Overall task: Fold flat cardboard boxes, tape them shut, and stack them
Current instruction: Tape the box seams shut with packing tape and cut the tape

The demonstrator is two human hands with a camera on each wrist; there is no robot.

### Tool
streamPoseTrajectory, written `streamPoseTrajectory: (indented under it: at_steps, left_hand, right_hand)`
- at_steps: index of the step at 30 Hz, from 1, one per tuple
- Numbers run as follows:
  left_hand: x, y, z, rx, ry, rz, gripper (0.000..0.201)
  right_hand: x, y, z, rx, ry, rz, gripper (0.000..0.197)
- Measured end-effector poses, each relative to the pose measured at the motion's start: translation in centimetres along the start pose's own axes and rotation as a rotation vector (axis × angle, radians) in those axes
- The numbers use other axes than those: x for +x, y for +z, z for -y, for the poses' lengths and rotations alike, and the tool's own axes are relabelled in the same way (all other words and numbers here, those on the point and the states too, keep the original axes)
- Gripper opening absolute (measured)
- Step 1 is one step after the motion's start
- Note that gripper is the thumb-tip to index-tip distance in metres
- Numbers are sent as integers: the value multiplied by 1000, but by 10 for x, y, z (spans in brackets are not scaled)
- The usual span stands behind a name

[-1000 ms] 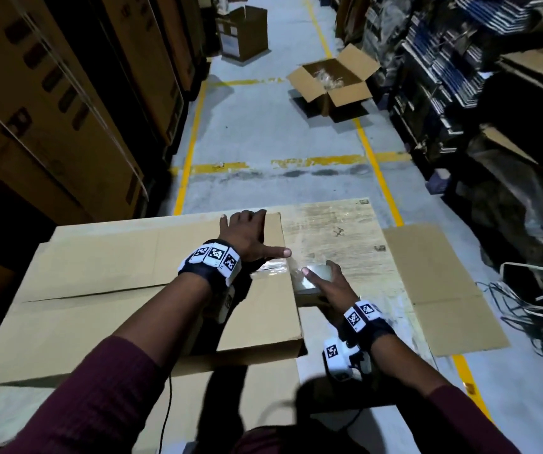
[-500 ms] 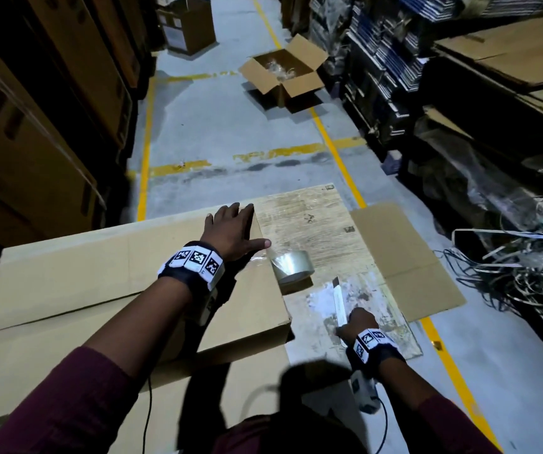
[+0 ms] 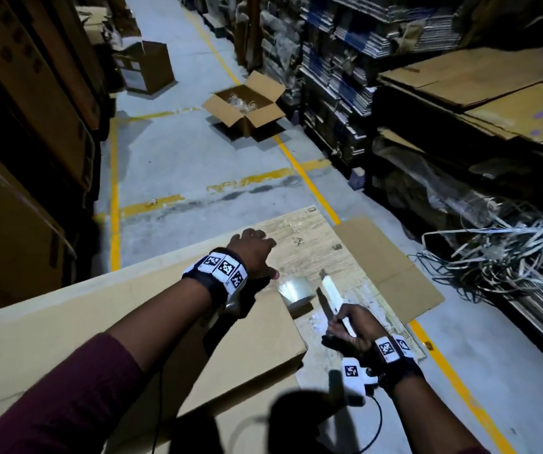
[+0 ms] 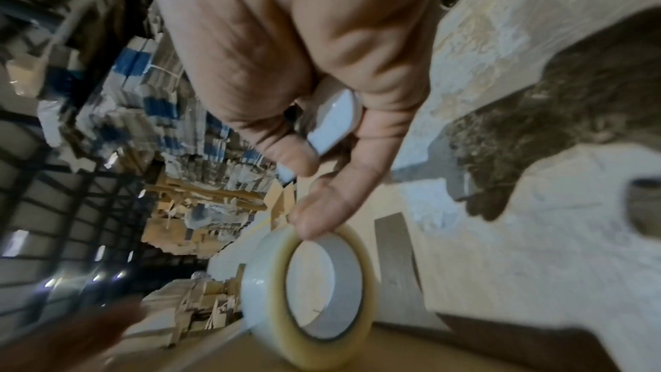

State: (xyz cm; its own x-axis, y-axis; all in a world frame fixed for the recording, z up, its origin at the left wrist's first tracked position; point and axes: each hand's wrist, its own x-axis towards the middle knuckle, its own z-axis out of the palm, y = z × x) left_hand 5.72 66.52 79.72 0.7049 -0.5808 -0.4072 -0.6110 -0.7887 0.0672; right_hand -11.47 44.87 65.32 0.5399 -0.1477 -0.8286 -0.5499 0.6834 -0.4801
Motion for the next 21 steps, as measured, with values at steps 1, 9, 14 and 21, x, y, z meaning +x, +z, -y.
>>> streamPoseTrajectory:
  at_steps: [1,9,14,21]
  left_hand:
    - [10,-6,-4,34,44,36,81]
    - [55,7,-17,7,103,172,51]
    - [58,5,1,-94,87,191,45]
    - [60,5,-2,-182,152,223,52]
  right_hand:
    - [-1,6,1,0,-12,-15,17]
    - [-6,60,2,96,-43,68,22]
    - [2,79,6,70,-178,101,35]
    - [-23,77,43,186,-444,33,35]
